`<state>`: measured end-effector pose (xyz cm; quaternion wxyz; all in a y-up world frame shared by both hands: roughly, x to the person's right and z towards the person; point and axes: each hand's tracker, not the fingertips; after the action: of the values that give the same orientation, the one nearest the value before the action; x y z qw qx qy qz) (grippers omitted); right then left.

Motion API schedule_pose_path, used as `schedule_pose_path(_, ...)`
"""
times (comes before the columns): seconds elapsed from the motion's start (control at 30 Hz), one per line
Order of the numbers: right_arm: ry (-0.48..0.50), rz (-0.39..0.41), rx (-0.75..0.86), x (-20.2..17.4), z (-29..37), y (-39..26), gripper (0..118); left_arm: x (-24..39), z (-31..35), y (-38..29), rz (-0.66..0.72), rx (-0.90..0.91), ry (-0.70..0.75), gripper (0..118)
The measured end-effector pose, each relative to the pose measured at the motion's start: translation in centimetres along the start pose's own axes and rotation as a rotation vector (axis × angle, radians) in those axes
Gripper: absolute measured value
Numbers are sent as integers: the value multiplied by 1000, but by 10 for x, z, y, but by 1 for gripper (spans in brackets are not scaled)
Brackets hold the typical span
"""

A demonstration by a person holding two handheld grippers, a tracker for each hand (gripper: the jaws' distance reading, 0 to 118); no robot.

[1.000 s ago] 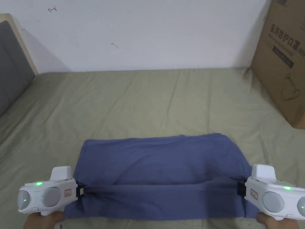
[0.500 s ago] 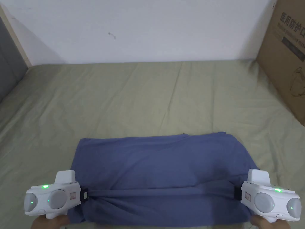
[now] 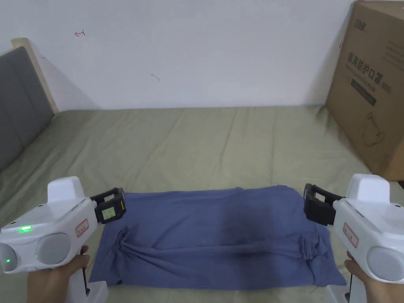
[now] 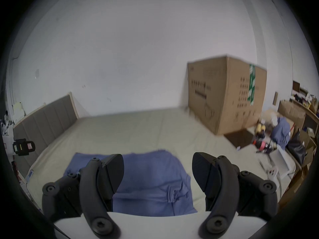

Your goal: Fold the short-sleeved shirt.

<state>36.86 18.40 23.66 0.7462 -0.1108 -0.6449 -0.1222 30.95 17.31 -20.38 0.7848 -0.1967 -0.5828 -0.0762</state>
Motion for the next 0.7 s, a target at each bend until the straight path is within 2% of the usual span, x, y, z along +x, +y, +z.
schedule_pose_path(0.1,-4,42,99,-9,35,11,85,12,34,5,-26,102,-11,103)
schedule_pose_path(0.17,-10,55,150,-14,51,14,84,21,50,4,-66,147,-5,98)
schedule_pose_path(0.2,-14,69,168,-16,58,15,83,26,58,2,-93,180,-11,91)
schedule_pose_path(0.27,-30,87,190,-21,67,15,72,34,70,-3,-145,225,-11,65)
schedule_pose_path(0.3,-36,98,206,-22,72,15,62,38,72,-6,-149,240,-5,53)
schedule_pose_path(0.4,-51,113,243,-26,82,14,7,45,81,-13,-145,258,-26,13)
schedule_pose_path(0.43,-64,126,257,-27,84,13,4,47,81,-15,-142,256,-24,0)
schedule_pose_path(0.5,-63,133,263,-28,86,12,0,48,82,-19,-134,258,-32,0)
schedule_pose_path(0.7,-44,127,247,-26,84,12,0,46,73,-23,-115,205,-57,0)
